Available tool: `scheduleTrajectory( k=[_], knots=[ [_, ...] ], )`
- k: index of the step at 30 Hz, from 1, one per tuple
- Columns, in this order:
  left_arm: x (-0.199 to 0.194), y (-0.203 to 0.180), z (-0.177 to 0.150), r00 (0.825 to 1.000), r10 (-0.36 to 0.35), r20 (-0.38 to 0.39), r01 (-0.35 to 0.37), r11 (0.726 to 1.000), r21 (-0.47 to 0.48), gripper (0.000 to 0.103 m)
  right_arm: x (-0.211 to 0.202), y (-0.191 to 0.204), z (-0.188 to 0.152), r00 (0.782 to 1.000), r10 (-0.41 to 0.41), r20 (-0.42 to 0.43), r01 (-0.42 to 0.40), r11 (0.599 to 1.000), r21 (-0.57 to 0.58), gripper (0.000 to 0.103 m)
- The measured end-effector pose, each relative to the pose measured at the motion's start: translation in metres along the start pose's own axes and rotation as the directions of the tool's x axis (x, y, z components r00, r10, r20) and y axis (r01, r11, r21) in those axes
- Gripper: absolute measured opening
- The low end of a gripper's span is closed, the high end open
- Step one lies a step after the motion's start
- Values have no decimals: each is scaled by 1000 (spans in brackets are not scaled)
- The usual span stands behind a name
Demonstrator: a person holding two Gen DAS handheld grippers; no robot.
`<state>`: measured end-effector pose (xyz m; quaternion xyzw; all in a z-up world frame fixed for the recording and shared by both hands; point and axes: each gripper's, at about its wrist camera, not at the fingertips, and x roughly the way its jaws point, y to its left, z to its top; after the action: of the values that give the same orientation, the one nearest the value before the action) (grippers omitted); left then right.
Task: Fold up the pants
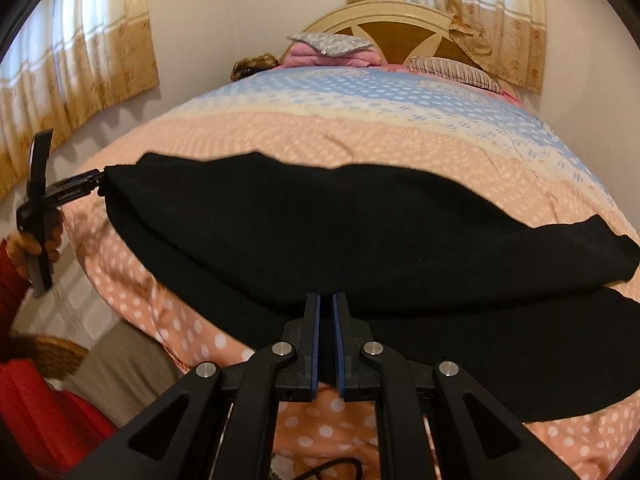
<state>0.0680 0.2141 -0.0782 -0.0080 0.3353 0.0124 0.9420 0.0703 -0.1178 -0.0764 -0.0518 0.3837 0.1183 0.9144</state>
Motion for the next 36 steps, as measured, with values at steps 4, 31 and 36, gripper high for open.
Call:
scheduleTrajectory(
  k=[4, 31, 36],
  knots=[
    [-7, 12, -12, 998, 23, -53, -25, 999, -32, 84, 13, 11, -15, 998, 10, -59, -13, 999, -45, 6],
    [16, -2, 8, 907, -421, -2, 369, 798, -476, 84, 108, 8, 40, 924, 370, 102, -382, 864, 328, 7],
    [13, 11, 16, 968, -246, 46, 239, 855, -461, 82, 106, 16, 39, 941, 323, 105, -339, 900, 274, 7]
  ],
)
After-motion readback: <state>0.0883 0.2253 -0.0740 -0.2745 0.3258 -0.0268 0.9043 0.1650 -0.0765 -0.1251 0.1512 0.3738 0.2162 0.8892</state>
